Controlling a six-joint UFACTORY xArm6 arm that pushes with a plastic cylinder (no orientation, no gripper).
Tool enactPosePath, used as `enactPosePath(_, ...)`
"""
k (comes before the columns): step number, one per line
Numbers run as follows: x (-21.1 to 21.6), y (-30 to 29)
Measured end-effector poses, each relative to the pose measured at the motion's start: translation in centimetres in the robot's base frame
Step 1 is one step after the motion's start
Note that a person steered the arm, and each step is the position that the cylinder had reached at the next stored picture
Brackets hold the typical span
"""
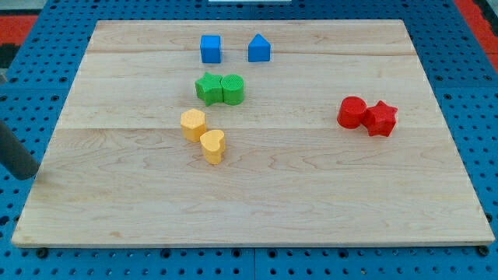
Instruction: Move red circle towards the top left of the board
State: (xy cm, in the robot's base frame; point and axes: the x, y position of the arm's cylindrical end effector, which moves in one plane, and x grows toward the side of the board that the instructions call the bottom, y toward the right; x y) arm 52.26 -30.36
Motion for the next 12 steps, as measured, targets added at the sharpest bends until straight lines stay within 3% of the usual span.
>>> enactPosePath(1, 0.9, 4.2)
enactPosePath(4, 2.0, 42.3)
enactPosePath(5, -3.4, 48.2)
enactPosePath(6, -8.0, 49.0)
enactPosePath(7, -9.2, 48.0)
enactPosePath(9, -9.4, 43.8)
enactPosePath(12, -9.5, 43.0)
